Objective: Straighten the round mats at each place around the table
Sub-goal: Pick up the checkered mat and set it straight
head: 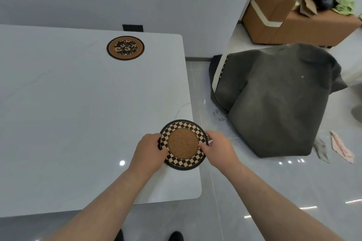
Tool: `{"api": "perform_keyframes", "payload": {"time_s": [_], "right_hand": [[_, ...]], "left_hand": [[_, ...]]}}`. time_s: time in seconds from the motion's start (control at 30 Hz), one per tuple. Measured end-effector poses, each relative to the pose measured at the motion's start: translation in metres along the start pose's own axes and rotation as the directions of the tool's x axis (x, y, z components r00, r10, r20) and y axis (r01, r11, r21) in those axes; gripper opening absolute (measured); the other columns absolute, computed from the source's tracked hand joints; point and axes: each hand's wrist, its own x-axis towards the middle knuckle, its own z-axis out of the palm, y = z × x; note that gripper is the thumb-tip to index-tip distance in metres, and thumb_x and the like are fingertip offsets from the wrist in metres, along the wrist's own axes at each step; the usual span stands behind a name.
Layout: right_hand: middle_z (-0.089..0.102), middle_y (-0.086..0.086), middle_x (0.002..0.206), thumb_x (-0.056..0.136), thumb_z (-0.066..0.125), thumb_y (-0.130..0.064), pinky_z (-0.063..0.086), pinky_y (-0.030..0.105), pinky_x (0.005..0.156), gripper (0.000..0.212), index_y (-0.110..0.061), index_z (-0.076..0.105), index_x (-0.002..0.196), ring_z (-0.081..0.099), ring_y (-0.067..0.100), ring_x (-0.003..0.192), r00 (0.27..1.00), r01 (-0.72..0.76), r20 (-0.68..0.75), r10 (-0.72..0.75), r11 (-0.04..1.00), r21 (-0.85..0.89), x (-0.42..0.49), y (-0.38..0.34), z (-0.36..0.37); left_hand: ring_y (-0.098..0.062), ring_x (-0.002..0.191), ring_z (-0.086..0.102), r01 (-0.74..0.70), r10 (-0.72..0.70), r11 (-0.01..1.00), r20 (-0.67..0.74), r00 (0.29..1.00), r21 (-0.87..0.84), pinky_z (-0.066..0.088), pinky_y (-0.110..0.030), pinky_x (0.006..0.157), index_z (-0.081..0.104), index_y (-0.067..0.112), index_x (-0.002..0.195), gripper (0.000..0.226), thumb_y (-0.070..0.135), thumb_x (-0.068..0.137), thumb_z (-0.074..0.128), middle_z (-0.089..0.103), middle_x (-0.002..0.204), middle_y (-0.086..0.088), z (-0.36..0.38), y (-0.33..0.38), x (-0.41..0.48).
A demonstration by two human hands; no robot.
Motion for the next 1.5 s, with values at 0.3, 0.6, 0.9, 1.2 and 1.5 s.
{"api": "perform_keyframes", "payload": {"time_s": [0.3,0.6,0.9,1.2,1.5], "right_hand": [[0.066,-0.014,0.080,0.083,0.073,-0.023,0.047,0.011,0.055,0.022,-0.029,0.060,0.100,0.063,-0.002,0.071,0.974,-0.156,-0.100,0.205,0.918,0.364,-0.011,-0.015,0.002],[0.064,-0.011,0.075,0.079,0.075,-0.021,0.041,0.007,0.054,0.022,-0.034,0.058,0.077,0.060,0.000,0.069,0.986,-0.096,-0.093,0.140,0.923,0.372,-0.011,-0.062,0.022],[0.061,-0.016,0.083,0.083,0.069,-0.017,0.048,0.014,0.062,0.023,-0.038,0.061,0.091,0.061,0.003,0.073,0.998,-0.024,0.056,0.008,0.955,0.295,-0.008,-0.114,0.057],[0.062,-0.012,0.081,0.083,0.069,-0.018,0.040,0.007,0.061,0.019,-0.032,0.063,0.095,0.059,0.002,0.074,0.997,0.002,0.075,-0.022,0.967,0.253,-0.006,-0.155,0.085],[0.063,-0.012,0.081,0.082,0.066,-0.018,0.039,0.008,0.064,0.017,-0.030,0.064,0.094,0.059,0.000,0.075,0.993,0.041,0.103,-0.065,0.974,0.222,-0.001,-0.181,0.105]], "left_hand": [[-0.011,0.080,0.063,0.285,-0.300,0.898,0.007,0.954,-0.336,0.046,-0.023,0.067,0.060,0.020,0.105,0.036,0.006,0.073,0.071,0.066,0.083,0.002,-0.012,-0.013,0.004],[-0.012,0.055,0.063,0.282,-0.296,0.898,0.011,0.955,-0.338,0.059,-0.034,0.060,0.068,0.022,0.085,0.022,0.002,0.075,0.068,0.065,0.065,0.000,-0.058,-0.041,0.000],[-0.024,0.071,0.066,0.237,-0.273,0.924,-0.081,0.959,-0.299,0.058,-0.043,0.072,0.068,0.028,0.081,0.025,0.003,0.077,0.069,0.068,0.074,-0.004,-0.117,-0.087,0.003],[-0.019,0.071,0.066,0.235,-0.279,0.925,-0.111,0.954,-0.298,0.059,-0.039,0.072,0.069,0.031,0.078,0.027,0.004,0.076,0.070,0.068,0.071,0.000,-0.155,-0.124,0.003],[-0.017,0.072,0.065,0.239,-0.283,0.922,-0.111,0.953,-0.303,0.056,-0.034,0.073,0.071,0.025,0.084,0.024,0.002,0.078,0.068,0.068,0.071,0.001,-0.179,-0.148,0.007]]}}
